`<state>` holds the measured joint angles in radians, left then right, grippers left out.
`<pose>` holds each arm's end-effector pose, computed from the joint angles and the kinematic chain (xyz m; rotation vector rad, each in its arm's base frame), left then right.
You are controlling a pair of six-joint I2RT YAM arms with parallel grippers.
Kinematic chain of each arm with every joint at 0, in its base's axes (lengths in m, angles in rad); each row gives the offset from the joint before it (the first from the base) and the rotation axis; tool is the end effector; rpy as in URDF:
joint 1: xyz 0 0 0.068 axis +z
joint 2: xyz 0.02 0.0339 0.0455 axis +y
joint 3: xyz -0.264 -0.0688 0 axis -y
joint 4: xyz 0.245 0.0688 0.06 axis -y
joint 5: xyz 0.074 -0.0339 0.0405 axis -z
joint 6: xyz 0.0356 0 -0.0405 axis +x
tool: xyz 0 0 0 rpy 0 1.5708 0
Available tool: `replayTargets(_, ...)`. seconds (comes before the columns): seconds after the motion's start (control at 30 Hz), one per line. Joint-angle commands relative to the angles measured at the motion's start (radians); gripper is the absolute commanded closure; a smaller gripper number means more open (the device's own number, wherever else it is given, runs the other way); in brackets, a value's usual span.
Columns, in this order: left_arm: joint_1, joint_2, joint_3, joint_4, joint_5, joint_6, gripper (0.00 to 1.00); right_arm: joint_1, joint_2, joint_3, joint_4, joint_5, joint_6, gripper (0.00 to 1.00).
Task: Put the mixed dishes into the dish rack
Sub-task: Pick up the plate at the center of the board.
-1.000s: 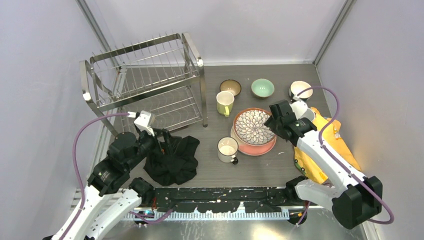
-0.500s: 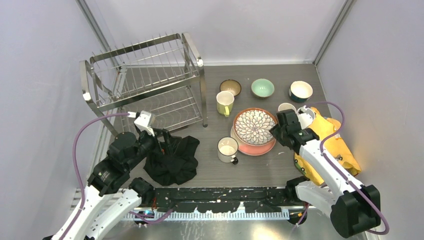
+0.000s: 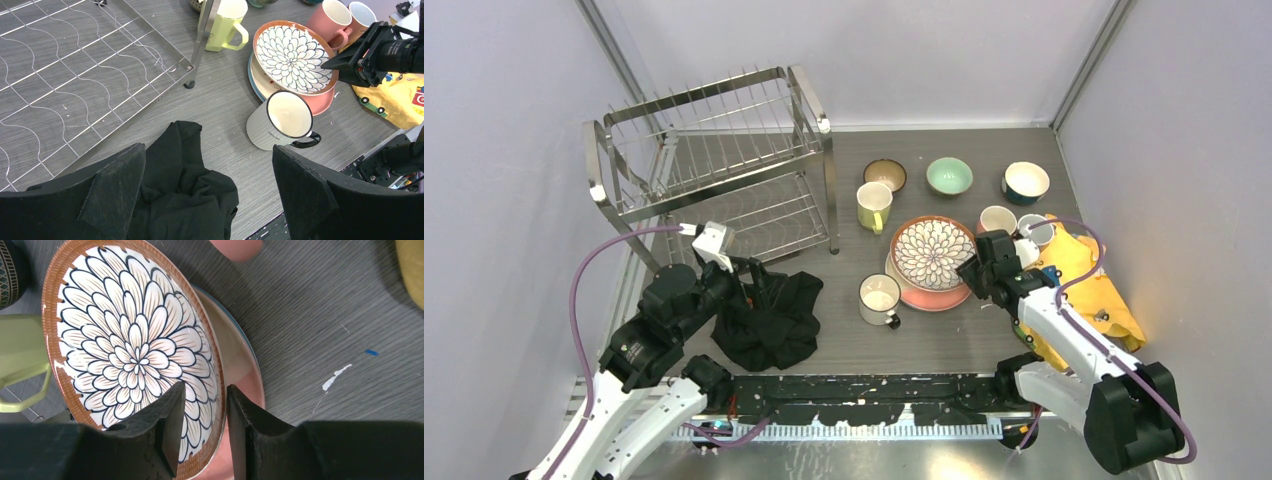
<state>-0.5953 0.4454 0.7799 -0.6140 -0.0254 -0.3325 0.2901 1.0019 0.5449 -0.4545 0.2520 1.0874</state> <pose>0.0823 -0.0547 0.3341 0.2305 1.8824 -0.6177 0.1851 0.0460 0.1959 1.0544 2.2283 0.2947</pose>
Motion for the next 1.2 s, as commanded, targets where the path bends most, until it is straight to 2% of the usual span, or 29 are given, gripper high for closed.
replayTargets(0.0,0.002,0.006,0.002,0.018,0.007,0.016,0.02,-0.006,0.000,-0.029,0.100,-0.011,0.038,0.60)
replayTargets(0.23,0.002,0.006,0.002,0.018,0.007,0.016,0.02,-0.006,0.015,-0.070,0.152,-0.027,0.054,0.61)
replayTargets(0.43,0.004,0.005,0.001,0.019,0.007,0.016,0.01,-0.006,0.010,-0.104,0.193,-0.033,0.069,0.68)
replayTargets(0.63,0.003,-0.004,-0.004,0.024,0.018,0.023,0.01,-0.005,-0.051,-0.124,0.192,-0.019,0.083,0.83)
replayTargets(0.77,0.004,-0.005,-0.005,0.024,0.015,0.023,0.02,-0.006,-0.099,-0.122,0.177,-0.029,0.096,0.98)
replayTargets(1.17,0.002,0.005,-0.001,0.028,0.015,0.016,0.03,-0.005,-0.292,-0.068,0.066,0.005,0.158,0.99)
